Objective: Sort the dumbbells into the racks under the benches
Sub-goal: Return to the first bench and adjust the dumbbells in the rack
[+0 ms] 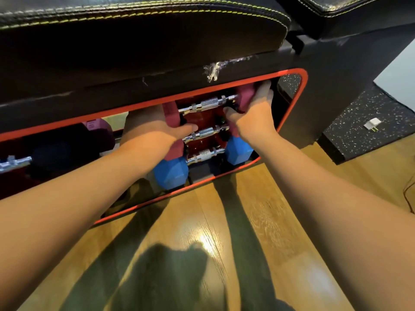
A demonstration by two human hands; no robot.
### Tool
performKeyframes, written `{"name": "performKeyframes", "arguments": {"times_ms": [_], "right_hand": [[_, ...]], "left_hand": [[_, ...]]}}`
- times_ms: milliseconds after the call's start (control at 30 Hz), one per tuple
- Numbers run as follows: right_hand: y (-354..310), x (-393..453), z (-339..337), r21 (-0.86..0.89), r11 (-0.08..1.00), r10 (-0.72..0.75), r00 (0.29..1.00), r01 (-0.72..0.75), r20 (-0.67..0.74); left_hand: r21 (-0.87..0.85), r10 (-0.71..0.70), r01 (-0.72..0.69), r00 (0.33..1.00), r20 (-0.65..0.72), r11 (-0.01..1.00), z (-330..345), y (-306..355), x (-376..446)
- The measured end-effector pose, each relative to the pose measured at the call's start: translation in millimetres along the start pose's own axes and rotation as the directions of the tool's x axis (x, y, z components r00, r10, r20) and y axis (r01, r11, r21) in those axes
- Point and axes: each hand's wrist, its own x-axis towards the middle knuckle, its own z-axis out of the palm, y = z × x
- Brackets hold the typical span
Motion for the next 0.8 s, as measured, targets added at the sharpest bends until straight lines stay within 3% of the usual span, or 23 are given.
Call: {"name": "performKeyframes", "arguments": {"times_ms": [167,267,333,433,600,800], "right_hand": [[4,-5,-12,0.068,0.996,-0.057,0.997,0.053,0.055],[22,-17,-22,0.210,0.978,0.001,0.996,-0.020,0.093],[39,-28,-21,0.143,0.986,0.070,0.990,-0.087,0.119],[53,-39,-14,-0.031,0.987,0.162,0.970,-0.159,0.180],[51,-34,8,-0.120,0.990,0.102,0.964,-0.074,0.244],[48,-29,19,-0.209,0.976,0.094,0.981,-0.057,0.171]], "left_hand": [[0.010,-0.008,0.008,1.000,0.016,1.000,-7,10,-16],[0.055,-0.065,0.071,0.992,-0.111,0.996,-4,3,-29],[0.037,-0.099,0.107,0.979,-0.177,0.994,3,-14,-35],[0.046,-0.191,0.197,0.975,-0.111,0.979,14,-39,-27],[0.122,-0.170,0.167,0.985,0.020,0.978,39,-45,8],[0.110,-0.177,0.186,0.981,-0.084,0.976,57,-45,23]]}}
